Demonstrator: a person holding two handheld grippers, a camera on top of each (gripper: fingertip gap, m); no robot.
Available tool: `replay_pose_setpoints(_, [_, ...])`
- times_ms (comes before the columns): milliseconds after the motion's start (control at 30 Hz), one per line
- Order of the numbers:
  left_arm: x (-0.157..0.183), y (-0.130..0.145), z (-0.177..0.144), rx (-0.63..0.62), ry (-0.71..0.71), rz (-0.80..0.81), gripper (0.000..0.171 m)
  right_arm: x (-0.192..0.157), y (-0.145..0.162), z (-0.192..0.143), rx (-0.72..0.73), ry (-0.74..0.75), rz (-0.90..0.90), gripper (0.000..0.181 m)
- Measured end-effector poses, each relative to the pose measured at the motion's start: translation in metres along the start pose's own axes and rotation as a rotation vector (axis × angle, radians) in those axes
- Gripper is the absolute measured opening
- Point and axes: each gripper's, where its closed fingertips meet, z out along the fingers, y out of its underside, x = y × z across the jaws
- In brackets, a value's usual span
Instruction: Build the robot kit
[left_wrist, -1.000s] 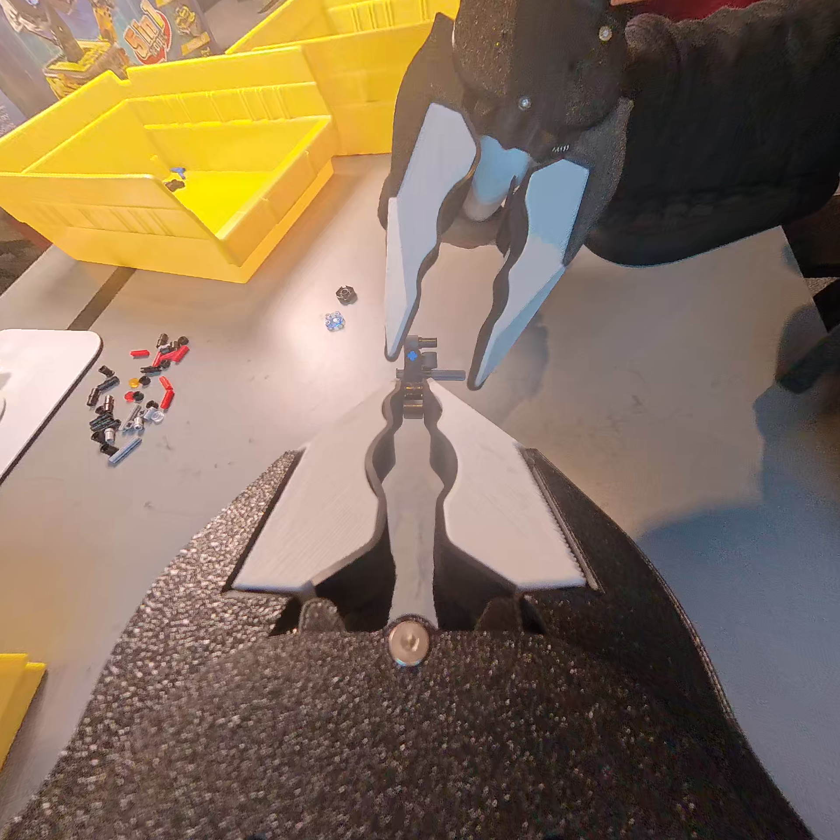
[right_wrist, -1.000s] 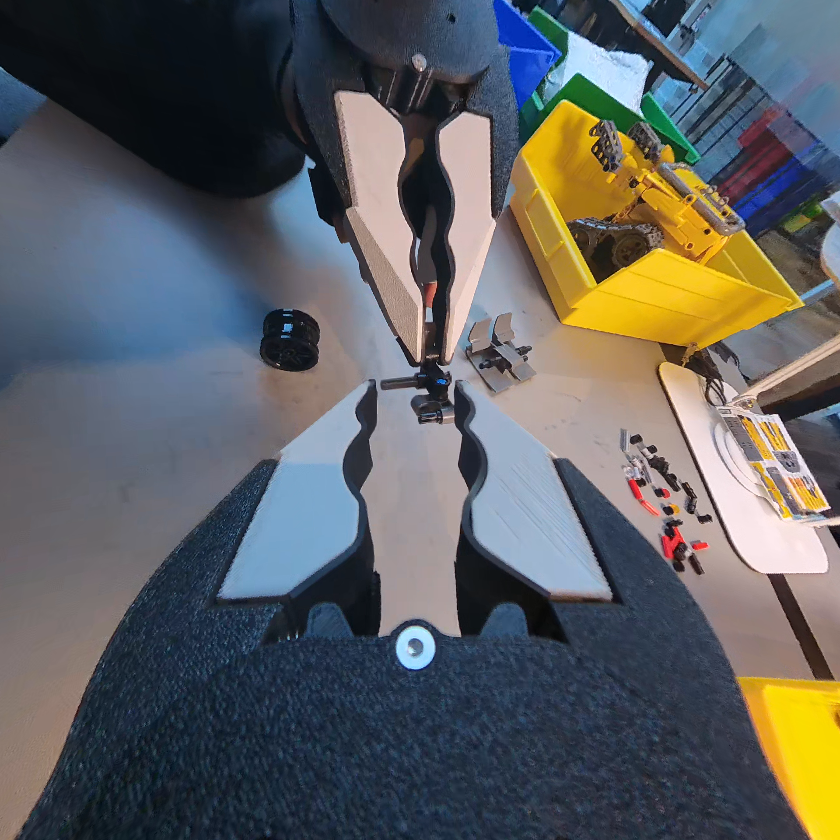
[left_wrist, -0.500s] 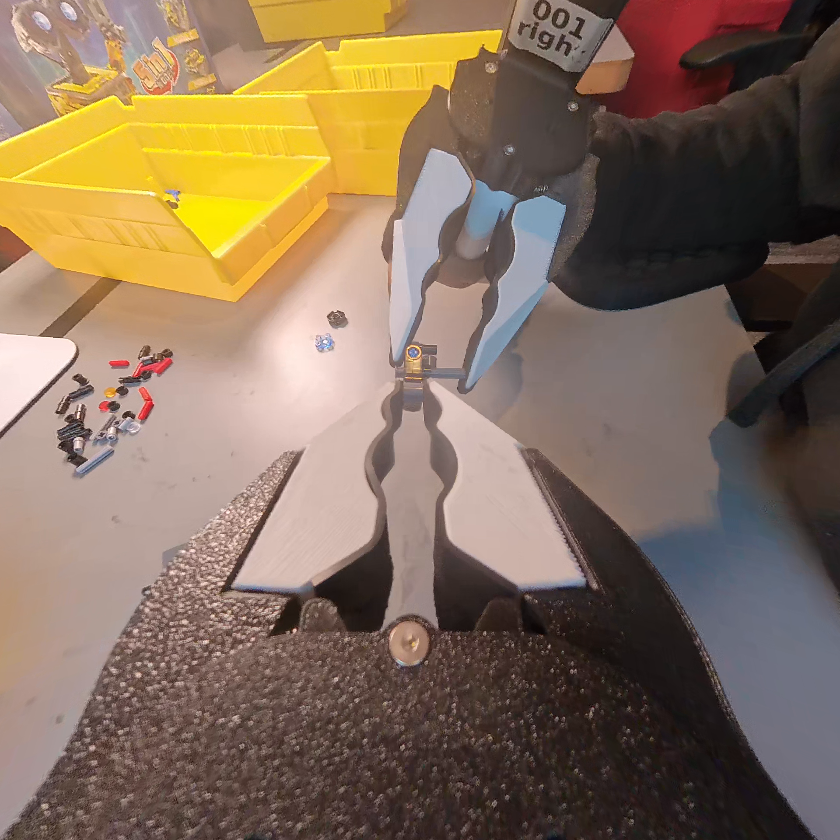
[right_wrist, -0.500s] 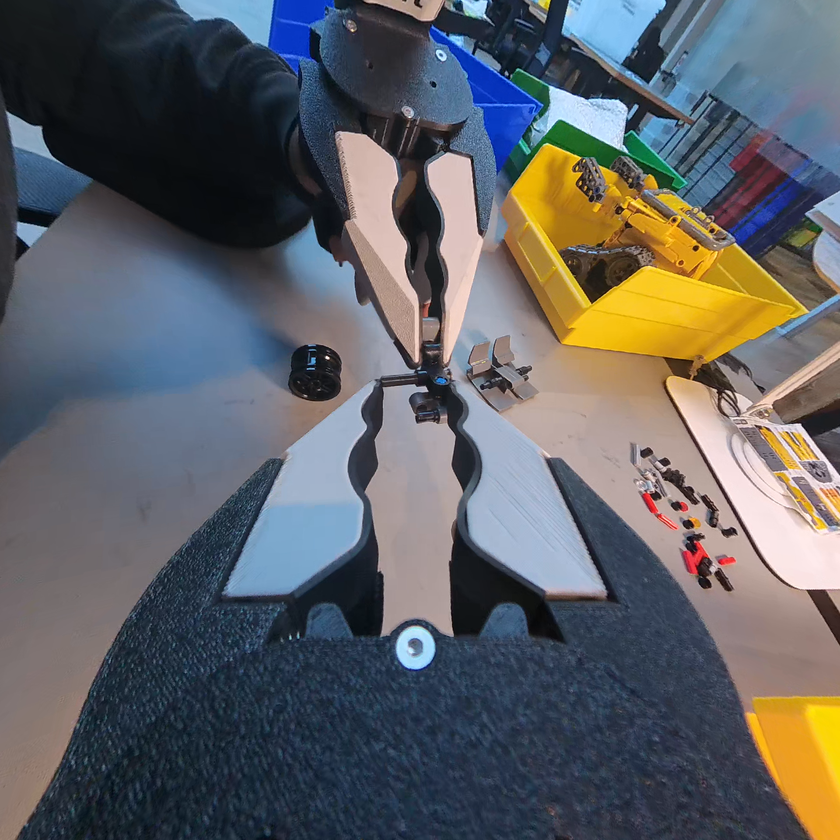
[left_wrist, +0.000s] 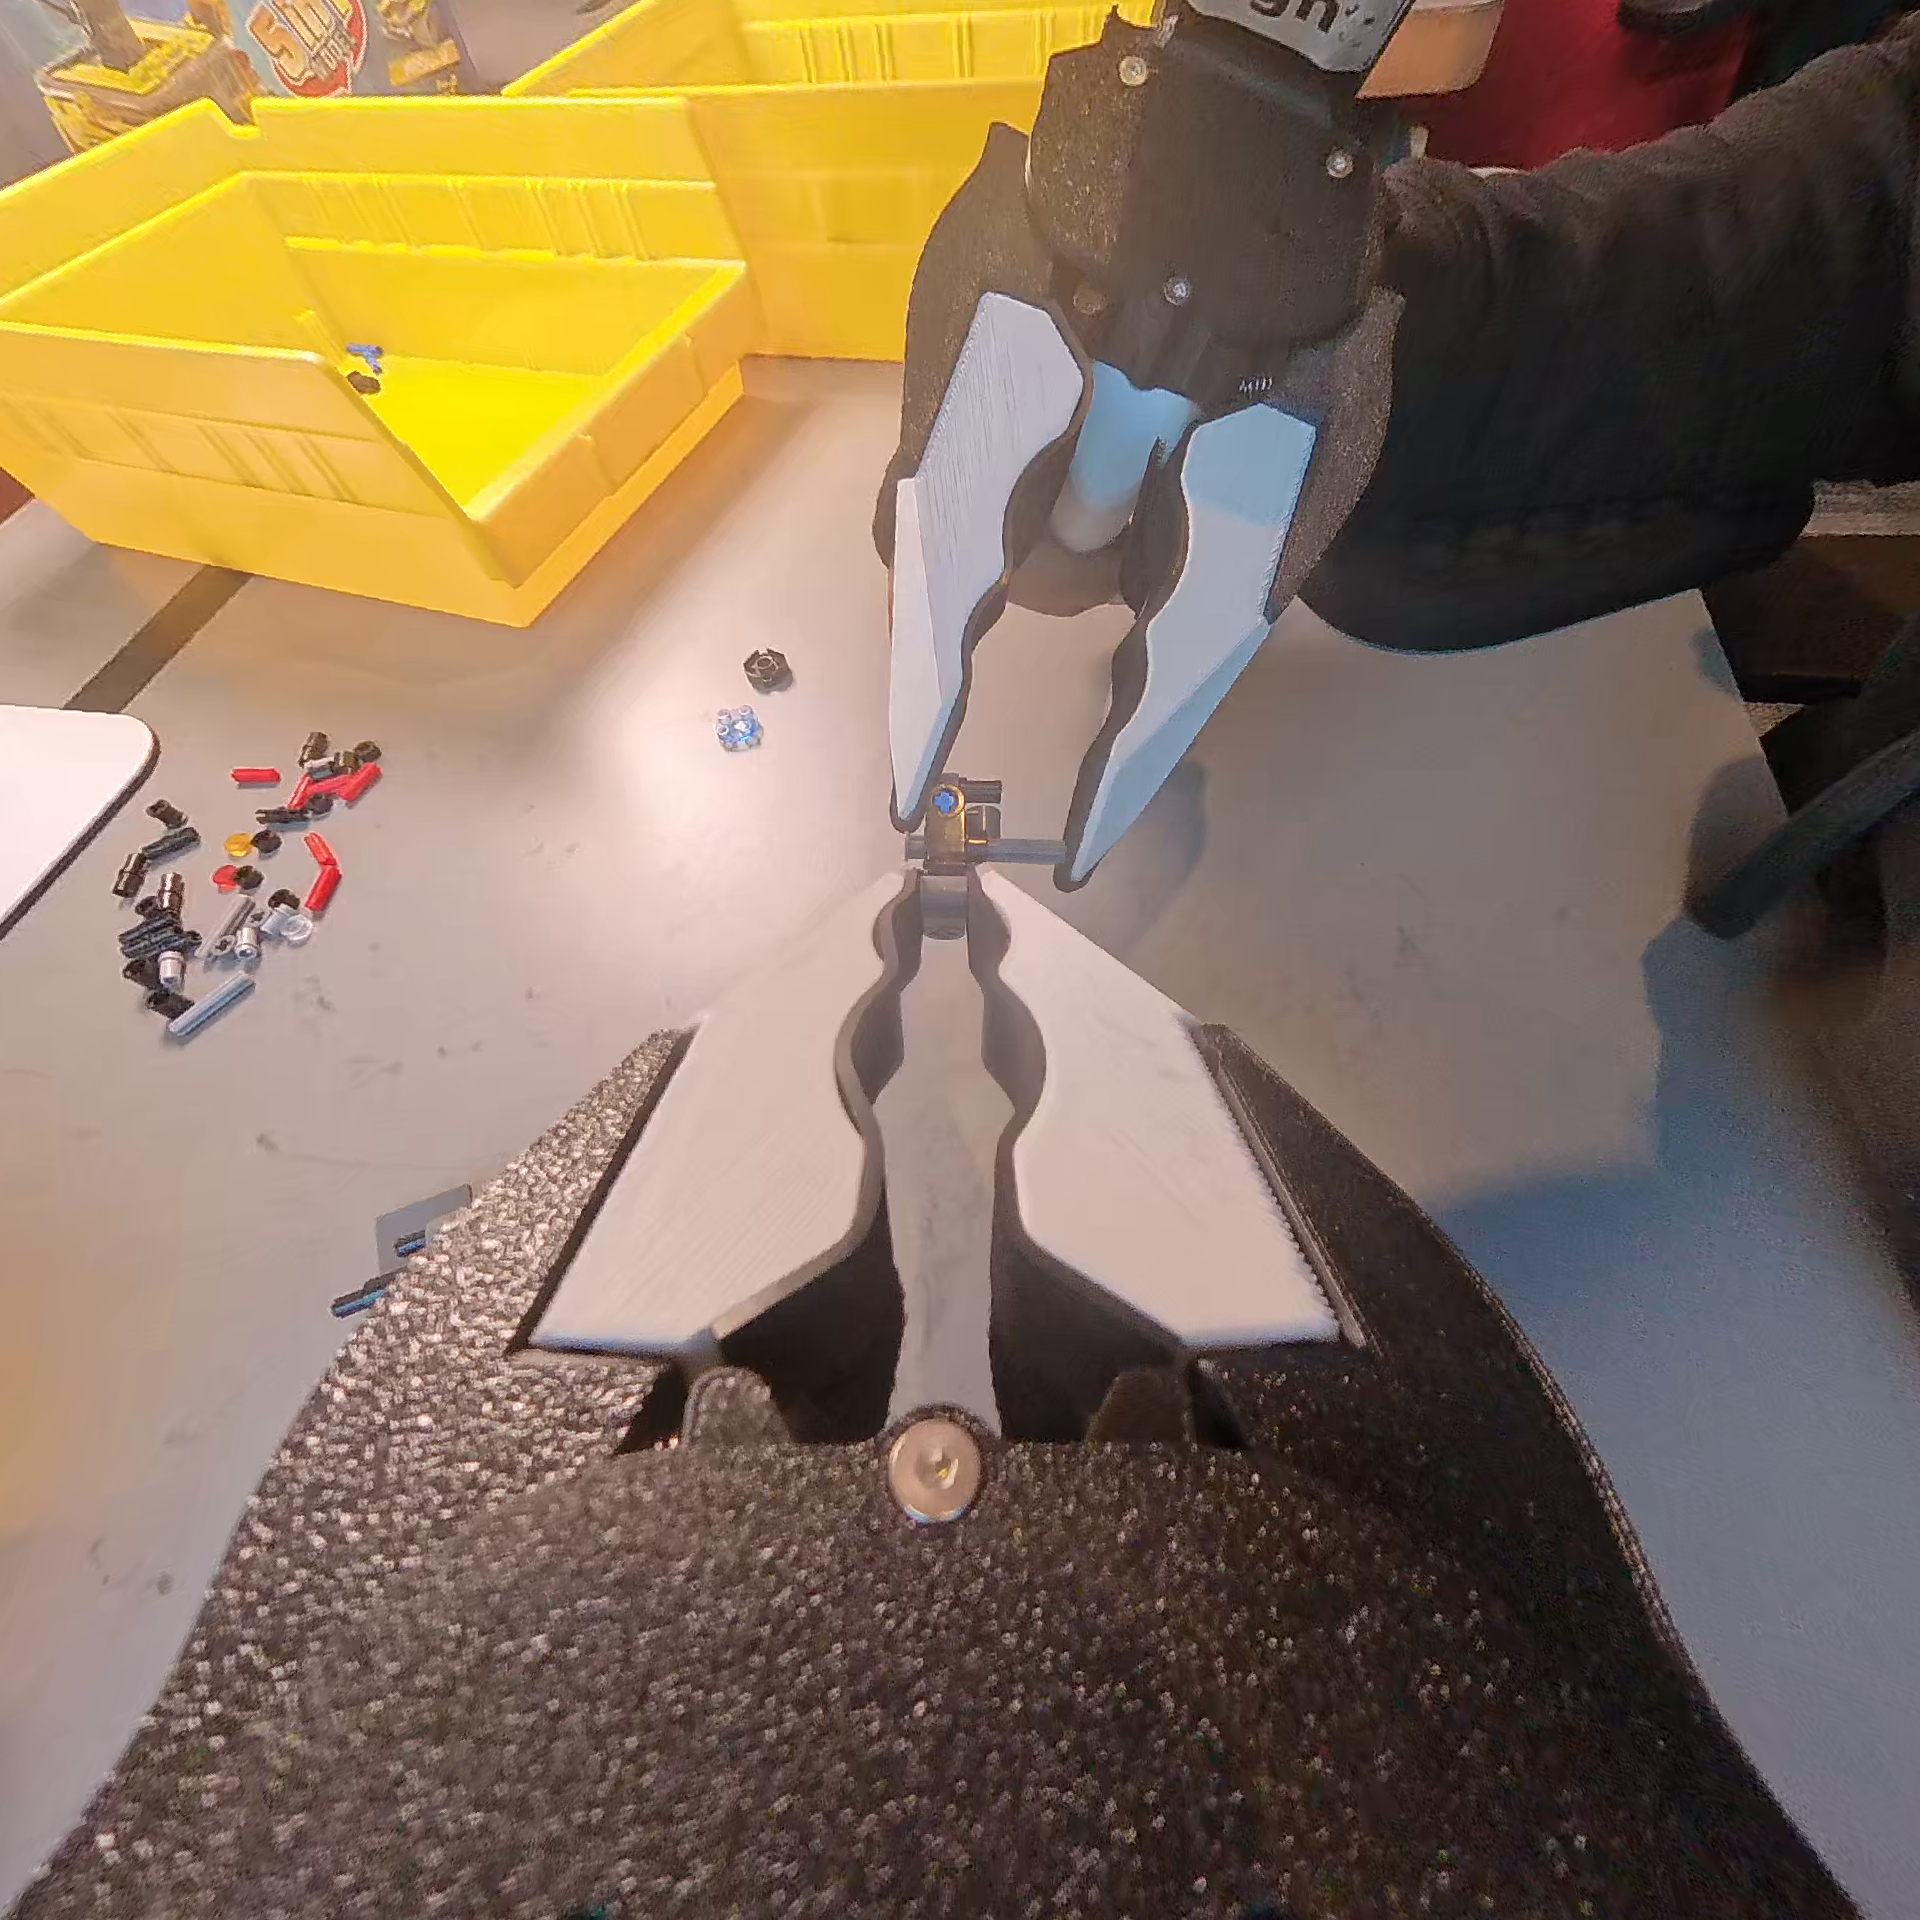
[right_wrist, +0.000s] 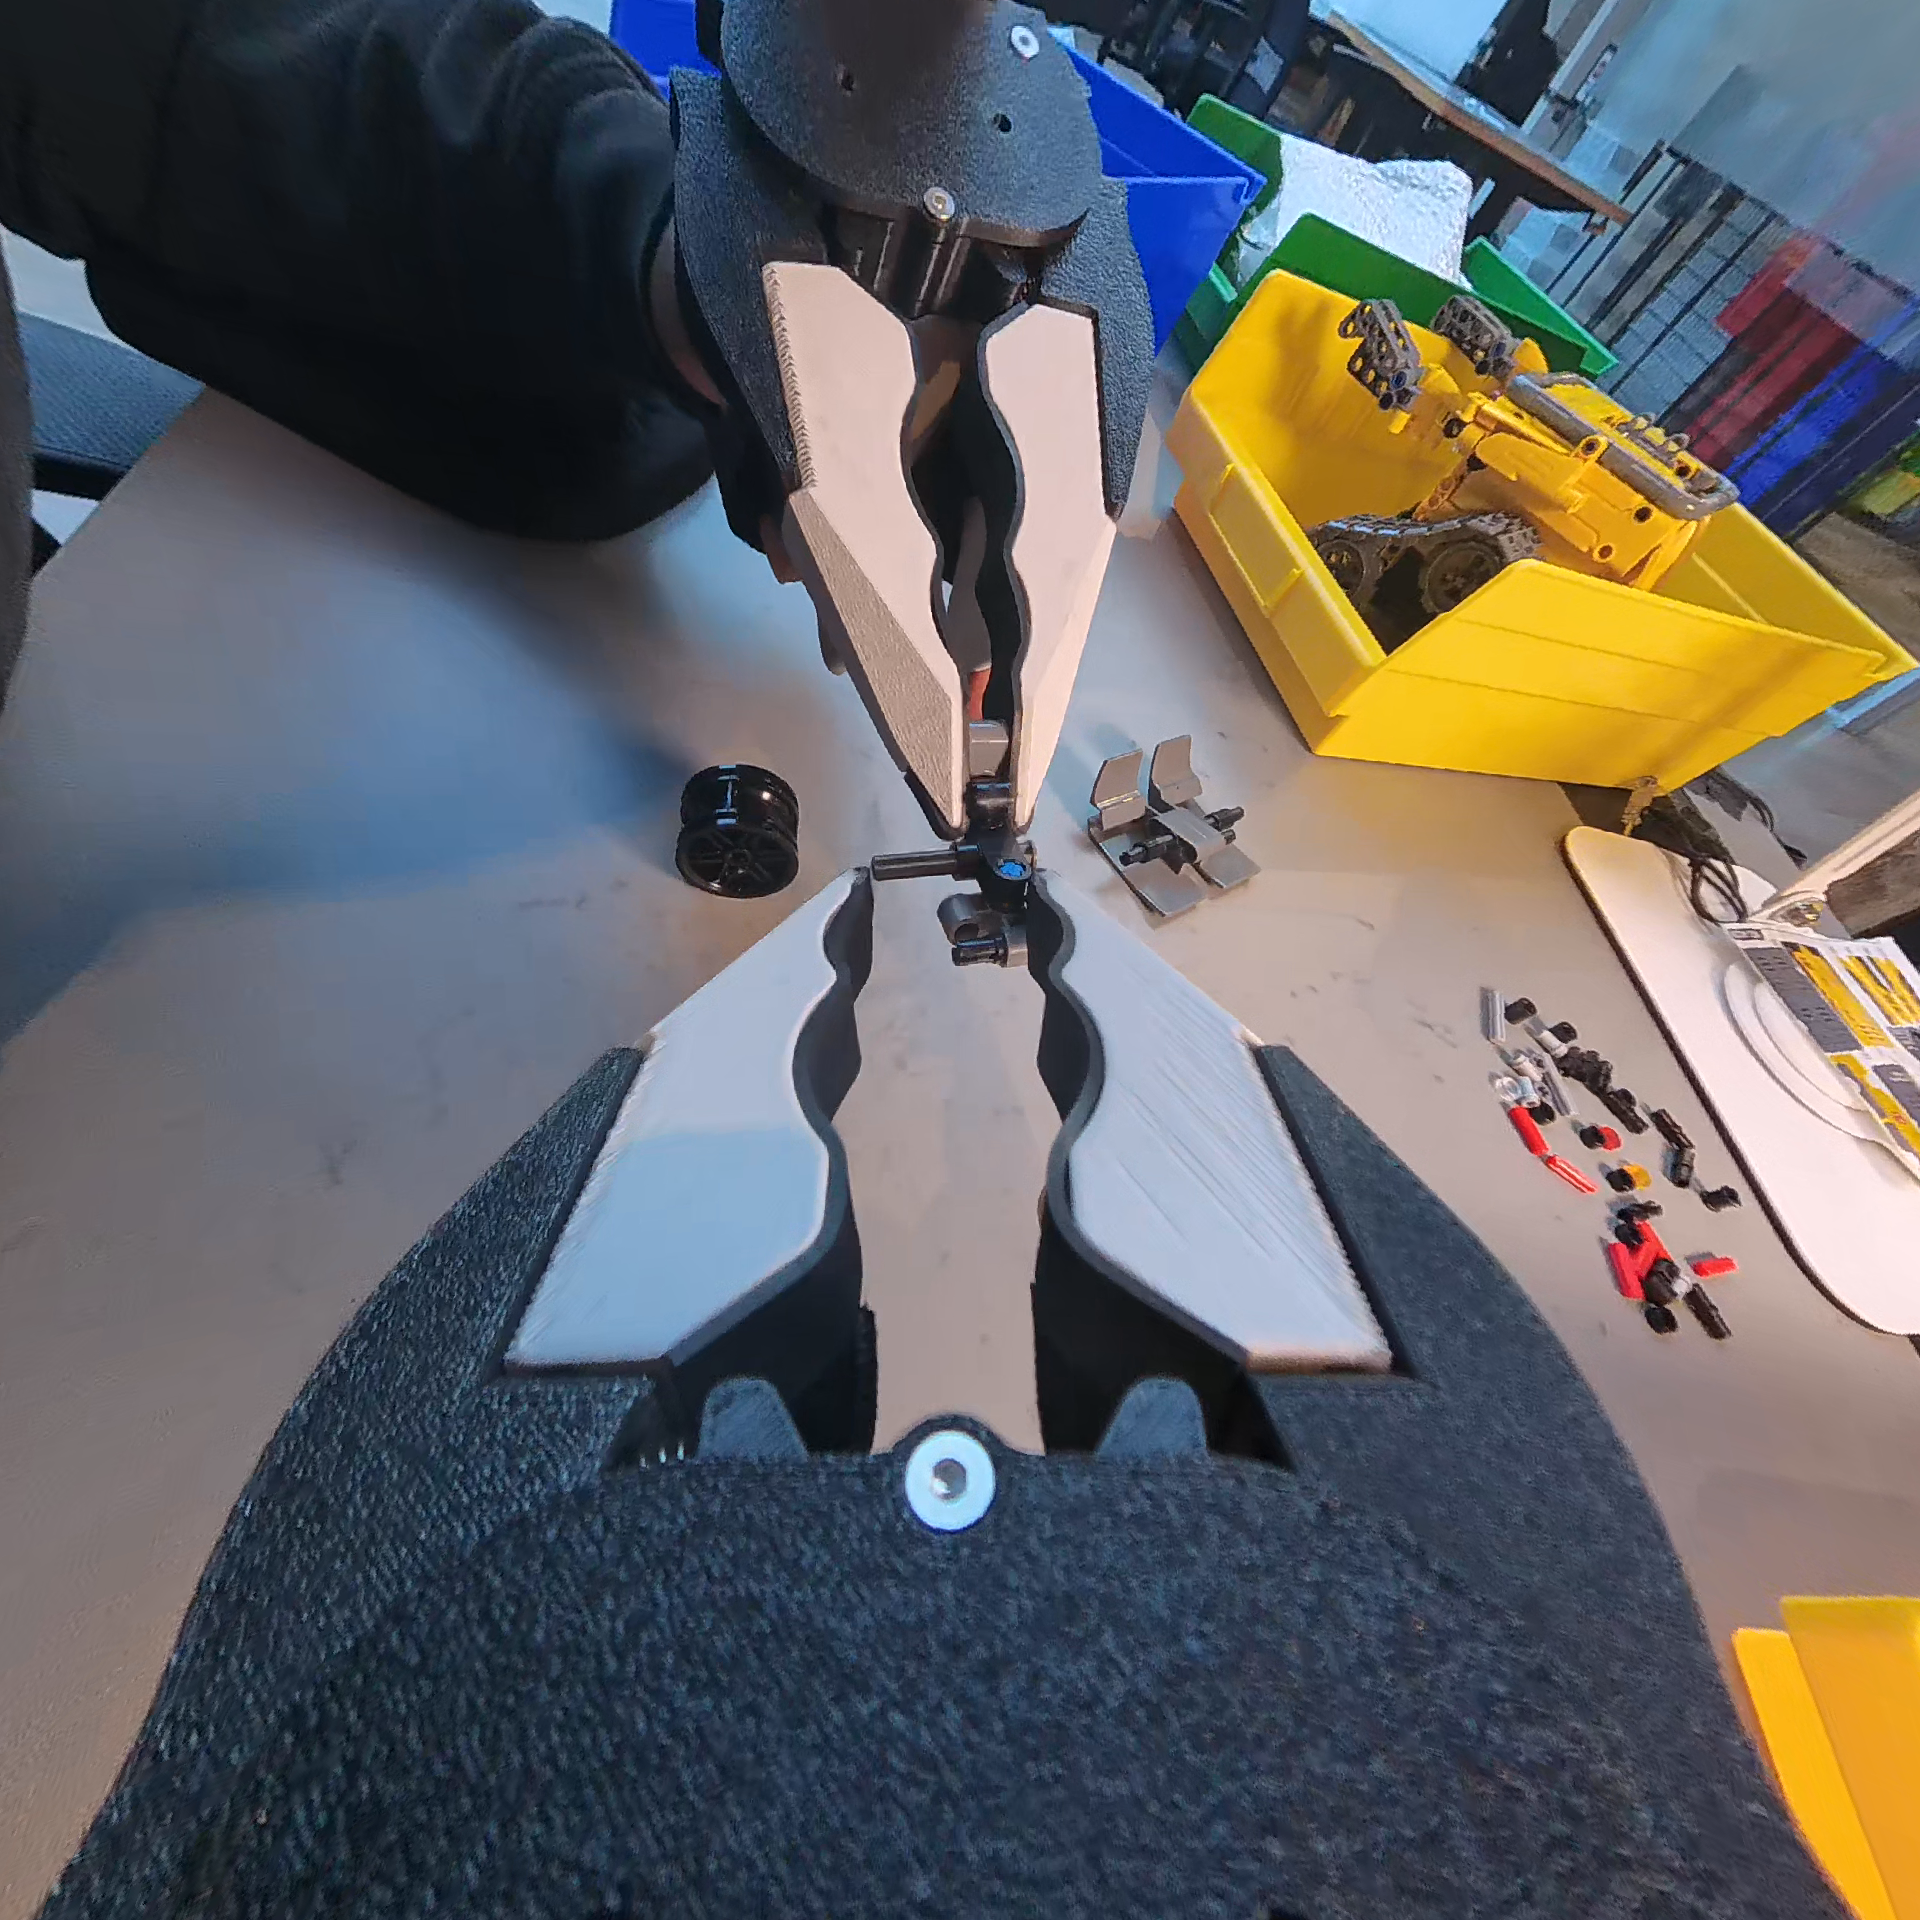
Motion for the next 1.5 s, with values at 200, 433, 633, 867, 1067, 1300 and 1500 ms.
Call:
replay_pose_setpoints(200, [-0.0001,0.0027,0.0011,-0.017,-0.002,0.001,0.007,-0.0020,0.0031,0.0010,-0.015,-0.005,-0.010,0.032])
replay_pose_setpoints(433, [-0.0001,0.0056,0.0017,-0.036,-0.007,0.012,0.007,-0.0010,0.0028,0.0005,-0.001,-0.007,0.007,0.029])
replay_pose_setpoints(633, [0.0008,0.0055,0.0018,-0.033,0.000,0.008,0.007,-0.0021,0.0031,0.0009,0.000,-0.011,0.005,0.029])
replay_pose_setpoints(867, [0.0008,0.0046,0.0012,-0.025,0.005,0.002,0.007,-0.0020,0.0020,0.0009,0.010,-0.015,0.017,0.028])
replay_pose_setpoints(1067, [0.0009,0.0028,-0.0003,-0.005,0.021,-0.021,0.007,-0.0017,-0.0005,0.0007,0.023,-0.017,0.031,0.028])
replay_pose_setpoints(1300, [-0.0003,0.0041,-0.0001,-0.005,0.019,-0.026,0.007,-0.0009,0.0007,0.0021,0.014,-0.012,0.043,0.028])
replay_pose_setpoints(1500, [-0.0044,-0.0013,-0.0027,0.044,0.017,-0.059,0.007,0.0033,-0.0028,0.0025,0.035,0.018,0.060,0.028])
